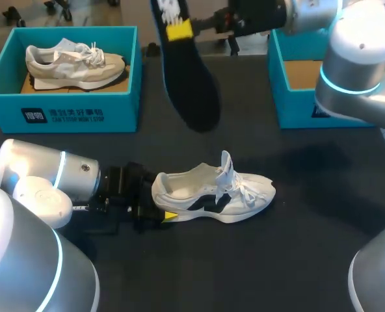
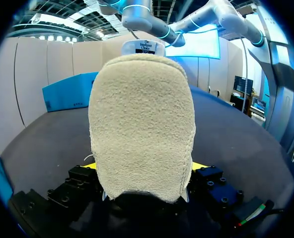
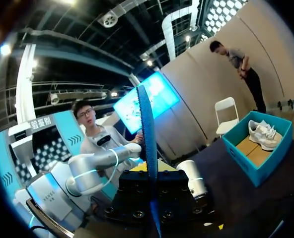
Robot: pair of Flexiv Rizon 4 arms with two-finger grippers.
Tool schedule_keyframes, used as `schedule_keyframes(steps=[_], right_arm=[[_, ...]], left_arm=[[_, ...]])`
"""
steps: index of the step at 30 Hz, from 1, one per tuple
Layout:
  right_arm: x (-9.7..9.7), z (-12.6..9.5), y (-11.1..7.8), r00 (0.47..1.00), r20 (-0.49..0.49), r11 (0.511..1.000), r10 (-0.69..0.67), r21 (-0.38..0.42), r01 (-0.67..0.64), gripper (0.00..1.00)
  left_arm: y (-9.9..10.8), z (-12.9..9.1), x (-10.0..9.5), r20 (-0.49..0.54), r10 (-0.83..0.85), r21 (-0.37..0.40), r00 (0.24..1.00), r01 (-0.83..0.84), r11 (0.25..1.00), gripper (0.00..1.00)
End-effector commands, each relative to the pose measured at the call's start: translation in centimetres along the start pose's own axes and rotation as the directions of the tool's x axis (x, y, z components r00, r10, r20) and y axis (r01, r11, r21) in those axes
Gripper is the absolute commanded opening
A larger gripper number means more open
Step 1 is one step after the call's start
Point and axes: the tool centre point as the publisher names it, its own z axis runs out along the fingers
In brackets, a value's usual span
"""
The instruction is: Take the shoe out of the shoebox, open the shoe tongue, remove and reinsert the insole, then place the shoe into the shoebox
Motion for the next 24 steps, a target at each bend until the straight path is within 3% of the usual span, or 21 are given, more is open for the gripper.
schedule_keyframes(steps=[1,6,8,13,17,24], right_arm=[[3.7,-4.6,-0.6,0.993,0.116,1.000,0.016,-0.027,-0.013,0.00],[5.8,-6.1,-1.1,0.983,0.170,0.998,0.064,-0.032,-0.059,0.00],[6.5,-6.4,-1.5,0.977,0.178,0.989,0.121,-0.111,-0.102,0.00],[7.5,-5.9,-2.8,0.954,0.226,0.966,0.195,-0.210,-0.148,0.00],[8.4,-5.8,-3.1,0.929,0.293,0.964,0.226,-0.207,-0.169,0.00],[8.4,-5.8,-3.1,0.929,0.293,0.964,0.226,-0.207,-0.169,0.00]], left_arm=[[0.4,0.4,0.1,0.001,0.000,-0.003,1.000,0.000,1.000,0.00],[0.4,0.4,0.1,0.001,0.000,-0.003,1.000,0.000,1.000,0.00],[0.4,0.4,0.1,0.001,0.000,-0.003,1.000,0.000,1.000,0.00],[0.4,0.4,0.1,0.001,0.000,-0.003,1.000,0.000,1.000,0.00],[0.4,0.4,0.1,0.001,0.000,-0.003,1.000,0.000,1.000,0.00],[0.4,0.4,0.1,0.001,0.000,-0.003,1.000,0.000,1.000,0.00]])
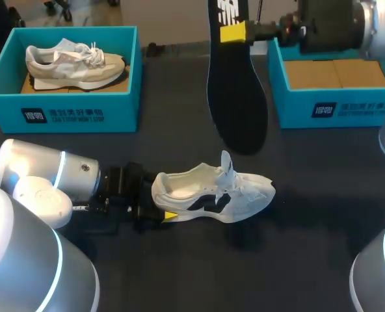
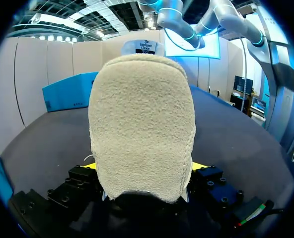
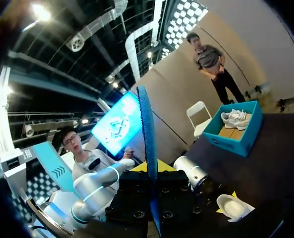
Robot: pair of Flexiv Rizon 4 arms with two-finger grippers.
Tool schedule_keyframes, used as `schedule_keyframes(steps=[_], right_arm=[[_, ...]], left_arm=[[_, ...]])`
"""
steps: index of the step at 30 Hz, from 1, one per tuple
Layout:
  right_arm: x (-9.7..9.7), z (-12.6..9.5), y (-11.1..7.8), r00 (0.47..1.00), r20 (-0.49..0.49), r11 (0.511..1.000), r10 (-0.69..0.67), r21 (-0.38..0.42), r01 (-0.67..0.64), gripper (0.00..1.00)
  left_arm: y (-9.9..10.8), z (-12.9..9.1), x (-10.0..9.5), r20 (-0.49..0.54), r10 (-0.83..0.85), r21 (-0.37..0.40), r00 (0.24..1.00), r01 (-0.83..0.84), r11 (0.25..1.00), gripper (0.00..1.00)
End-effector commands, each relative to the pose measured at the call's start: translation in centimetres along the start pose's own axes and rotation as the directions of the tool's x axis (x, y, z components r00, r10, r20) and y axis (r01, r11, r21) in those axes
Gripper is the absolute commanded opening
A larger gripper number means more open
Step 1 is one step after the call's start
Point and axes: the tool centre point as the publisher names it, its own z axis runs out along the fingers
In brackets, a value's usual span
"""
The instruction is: Take the shoe out of the shoebox, open the shoe tongue, remove and reinsert the insole, then place the shoe into the shoebox
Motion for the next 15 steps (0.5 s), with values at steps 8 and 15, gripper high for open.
schedule_keyframes(steps=[8,15], right_arm=[[0.4,-1.1,-0.6,0.999,0.037,0.998,0.033,-0.047,-0.031,0.00],[1.9,-3.2,-1.0,0.994,0.026,0.992,0.102,-0.078,-0.100,0.00]], left_arm=[[0.3,0.4,0.1,0.001,0.000,-0.002,1.000,0.000,1.000,0.00],[0.3,0.4,0.1,0.001,0.000,-0.002,1.000,0.000,1.000,0.00]])
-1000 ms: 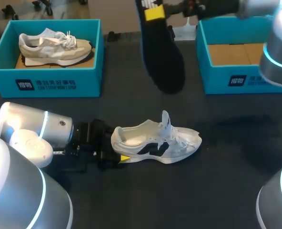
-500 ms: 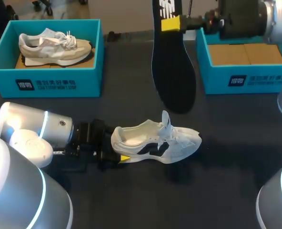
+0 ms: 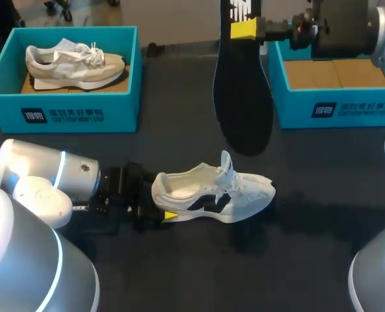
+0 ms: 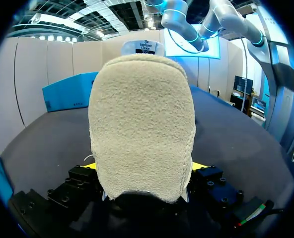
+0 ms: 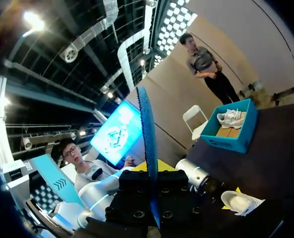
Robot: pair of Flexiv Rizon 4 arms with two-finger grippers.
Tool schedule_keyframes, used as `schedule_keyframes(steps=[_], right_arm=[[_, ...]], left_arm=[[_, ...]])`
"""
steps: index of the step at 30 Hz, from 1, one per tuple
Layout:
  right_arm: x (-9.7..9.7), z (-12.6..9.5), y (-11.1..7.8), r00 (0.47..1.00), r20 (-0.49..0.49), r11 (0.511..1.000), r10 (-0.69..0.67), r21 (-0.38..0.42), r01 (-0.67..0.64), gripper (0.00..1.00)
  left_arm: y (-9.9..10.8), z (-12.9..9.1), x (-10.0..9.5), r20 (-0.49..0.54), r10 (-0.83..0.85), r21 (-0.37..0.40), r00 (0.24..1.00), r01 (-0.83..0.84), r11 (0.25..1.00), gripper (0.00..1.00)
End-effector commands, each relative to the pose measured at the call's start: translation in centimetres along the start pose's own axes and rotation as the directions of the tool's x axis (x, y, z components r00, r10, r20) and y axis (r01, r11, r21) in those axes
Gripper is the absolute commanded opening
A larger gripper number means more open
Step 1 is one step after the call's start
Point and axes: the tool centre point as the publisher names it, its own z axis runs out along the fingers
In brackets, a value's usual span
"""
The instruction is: Take the shoe out of the shoebox, open the shoe tongue, remove and reinsert the insole, then place the shoe into the shoebox
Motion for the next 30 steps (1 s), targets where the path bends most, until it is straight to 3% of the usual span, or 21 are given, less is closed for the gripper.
schedule_keyframes(steps=[1,7,14,30], right_arm=[[1.2,-1.9,-1.4,0.999,0.020,0.999,0.035,-0.017,-0.035,0.00],[2.4,-1.4,-2.7,0.997,-0.011,0.997,0.078,-0.007,-0.078,0.00],[2.6,-0.4,-4.5,0.991,-0.040,0.991,0.126,0.061,-0.123,0.00],[2.9,1.1,-5.7,0.987,-0.061,0.984,0.147,0.111,-0.140,0.00]], left_arm=[[0.3,0.4,0.1,0.001,0.000,-0.002,1.000,0.000,1.000,0.00],[0.3,0.4,0.1,0.001,0.000,-0.002,1.000,0.000,1.000,0.00],[0.3,0.4,0.1,0.001,0.000,-0.002,1.000,0.000,1.000,0.00],[0.3,0.4,0.1,0.001,0.000,-0.002,1.000,0.000,1.000,0.00]])
